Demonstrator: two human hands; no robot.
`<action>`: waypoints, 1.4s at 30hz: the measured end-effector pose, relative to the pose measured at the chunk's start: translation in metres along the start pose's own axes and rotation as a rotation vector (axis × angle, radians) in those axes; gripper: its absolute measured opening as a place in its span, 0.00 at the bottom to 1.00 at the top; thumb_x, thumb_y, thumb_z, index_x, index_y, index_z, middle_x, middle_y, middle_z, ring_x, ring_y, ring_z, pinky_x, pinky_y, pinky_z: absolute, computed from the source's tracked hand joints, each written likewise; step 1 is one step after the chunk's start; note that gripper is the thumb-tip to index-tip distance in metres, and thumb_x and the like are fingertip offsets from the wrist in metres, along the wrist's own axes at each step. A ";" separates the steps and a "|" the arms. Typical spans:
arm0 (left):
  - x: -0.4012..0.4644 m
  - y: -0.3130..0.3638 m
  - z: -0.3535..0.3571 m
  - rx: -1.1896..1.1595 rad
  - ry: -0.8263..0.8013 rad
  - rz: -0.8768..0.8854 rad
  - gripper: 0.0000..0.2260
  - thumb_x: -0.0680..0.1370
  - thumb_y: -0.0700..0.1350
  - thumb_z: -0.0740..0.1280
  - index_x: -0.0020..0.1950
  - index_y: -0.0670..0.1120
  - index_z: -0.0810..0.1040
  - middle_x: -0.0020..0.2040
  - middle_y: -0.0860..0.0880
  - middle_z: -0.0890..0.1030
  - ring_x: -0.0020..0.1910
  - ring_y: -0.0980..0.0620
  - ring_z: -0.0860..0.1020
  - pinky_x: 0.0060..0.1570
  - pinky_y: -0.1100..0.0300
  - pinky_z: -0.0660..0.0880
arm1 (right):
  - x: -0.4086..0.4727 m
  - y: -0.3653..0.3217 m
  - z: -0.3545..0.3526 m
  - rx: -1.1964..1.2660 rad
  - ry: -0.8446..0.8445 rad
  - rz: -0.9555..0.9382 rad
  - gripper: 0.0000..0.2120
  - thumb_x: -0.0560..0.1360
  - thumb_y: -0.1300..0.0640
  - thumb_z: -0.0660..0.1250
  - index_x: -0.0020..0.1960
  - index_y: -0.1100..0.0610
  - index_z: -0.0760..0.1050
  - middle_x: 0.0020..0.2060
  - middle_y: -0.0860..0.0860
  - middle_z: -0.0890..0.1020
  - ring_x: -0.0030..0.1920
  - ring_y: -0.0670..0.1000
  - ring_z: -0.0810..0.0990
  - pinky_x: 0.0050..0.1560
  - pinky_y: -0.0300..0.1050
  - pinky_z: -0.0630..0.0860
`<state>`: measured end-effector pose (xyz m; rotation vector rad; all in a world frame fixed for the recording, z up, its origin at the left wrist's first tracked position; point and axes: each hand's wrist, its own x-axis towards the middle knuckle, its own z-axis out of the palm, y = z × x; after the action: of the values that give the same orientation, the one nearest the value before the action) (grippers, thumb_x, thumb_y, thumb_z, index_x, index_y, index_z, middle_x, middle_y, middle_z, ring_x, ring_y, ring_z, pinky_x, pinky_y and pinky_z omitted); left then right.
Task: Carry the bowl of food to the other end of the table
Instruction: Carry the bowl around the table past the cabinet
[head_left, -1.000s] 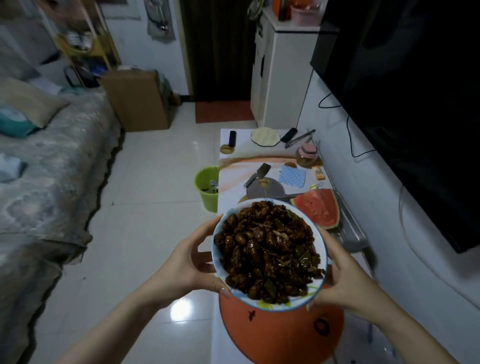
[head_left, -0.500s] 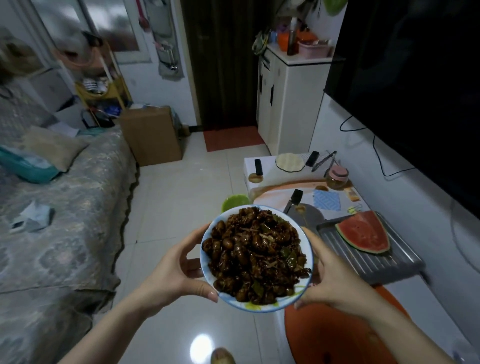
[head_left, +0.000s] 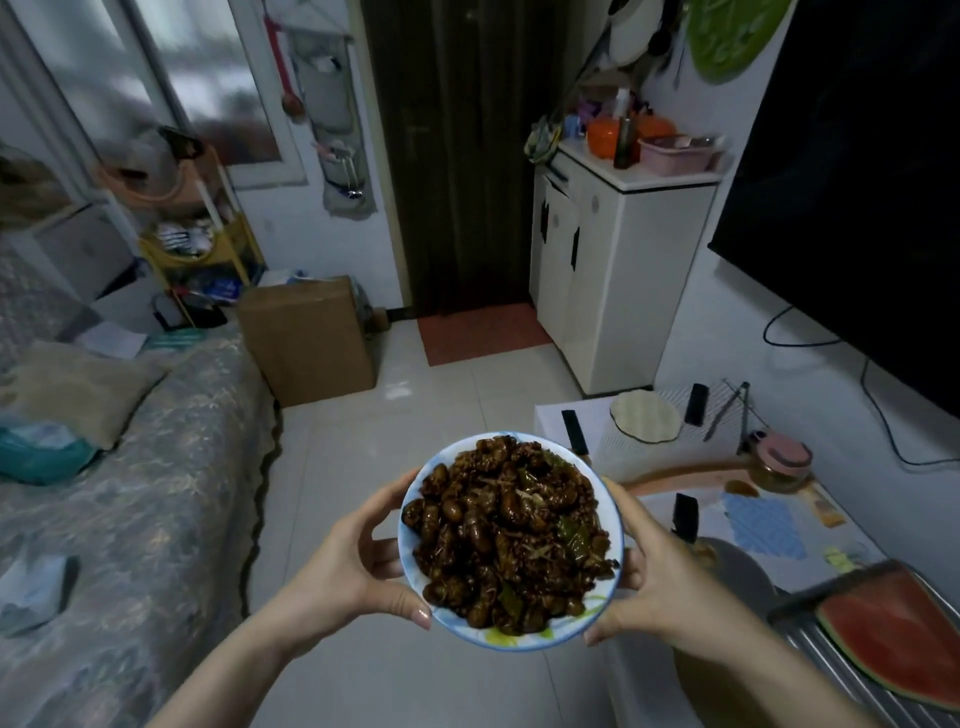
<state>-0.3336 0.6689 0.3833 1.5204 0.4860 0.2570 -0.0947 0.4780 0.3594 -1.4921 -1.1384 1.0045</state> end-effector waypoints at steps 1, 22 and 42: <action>0.018 0.002 -0.017 -0.004 -0.010 0.002 0.48 0.57 0.25 0.80 0.70 0.55 0.67 0.66 0.58 0.77 0.59 0.43 0.81 0.52 0.48 0.82 | 0.021 -0.001 -0.001 0.005 0.011 -0.004 0.55 0.48 0.51 0.87 0.64 0.24 0.61 0.60 0.35 0.79 0.61 0.45 0.81 0.55 0.46 0.83; 0.477 0.060 -0.299 0.153 -0.673 -0.045 0.45 0.59 0.28 0.79 0.65 0.63 0.69 0.55 0.43 0.85 0.50 0.38 0.84 0.44 0.57 0.83 | 0.400 -0.014 -0.036 -0.067 0.699 0.139 0.45 0.56 0.69 0.83 0.61 0.41 0.65 0.58 0.39 0.75 0.58 0.39 0.80 0.47 0.34 0.82; 0.948 0.092 -0.230 0.304 -1.247 0.121 0.48 0.53 0.29 0.82 0.69 0.49 0.68 0.60 0.45 0.81 0.49 0.54 0.85 0.39 0.59 0.83 | 0.626 0.039 -0.242 -0.036 1.257 0.310 0.55 0.56 0.61 0.86 0.68 0.31 0.59 0.62 0.29 0.75 0.62 0.36 0.76 0.53 0.28 0.77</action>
<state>0.4073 1.3083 0.3422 1.6874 -0.5844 -0.6909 0.2837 1.0337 0.3341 -1.8760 -0.0172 0.0754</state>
